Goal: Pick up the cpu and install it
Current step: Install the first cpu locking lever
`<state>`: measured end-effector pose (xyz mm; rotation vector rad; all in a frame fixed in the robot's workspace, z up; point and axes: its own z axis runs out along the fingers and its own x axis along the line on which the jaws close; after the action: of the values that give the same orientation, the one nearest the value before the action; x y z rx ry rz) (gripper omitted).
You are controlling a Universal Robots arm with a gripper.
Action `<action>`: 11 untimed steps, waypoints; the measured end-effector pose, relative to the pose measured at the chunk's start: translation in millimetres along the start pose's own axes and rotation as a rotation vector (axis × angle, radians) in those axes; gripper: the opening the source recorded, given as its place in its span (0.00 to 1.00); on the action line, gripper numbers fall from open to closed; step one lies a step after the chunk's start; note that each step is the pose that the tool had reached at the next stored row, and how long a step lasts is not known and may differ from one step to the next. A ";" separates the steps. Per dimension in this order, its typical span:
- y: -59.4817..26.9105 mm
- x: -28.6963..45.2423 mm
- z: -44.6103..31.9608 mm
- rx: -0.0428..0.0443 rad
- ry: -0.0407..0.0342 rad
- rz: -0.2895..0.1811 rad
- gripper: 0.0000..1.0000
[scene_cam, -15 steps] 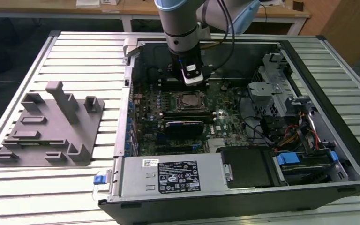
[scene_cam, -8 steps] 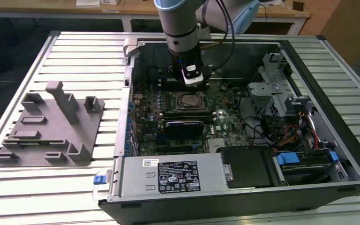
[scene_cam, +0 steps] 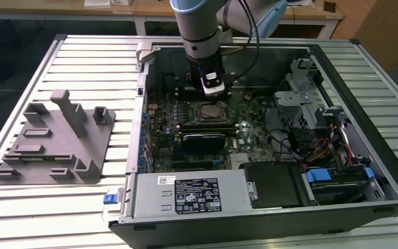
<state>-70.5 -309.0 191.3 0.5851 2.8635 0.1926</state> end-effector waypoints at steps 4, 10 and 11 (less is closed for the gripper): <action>-0.1 0.0 0.1 -0.0013 0.0005 0.000 0.11; 0.4 -0.6 -2.6 0.0006 -0.0003 0.000 0.11; 0.5 -0.7 -3.4 0.0013 -0.0007 0.000 0.11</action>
<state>-70.5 -309.2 194.9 0.5847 2.8632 0.1904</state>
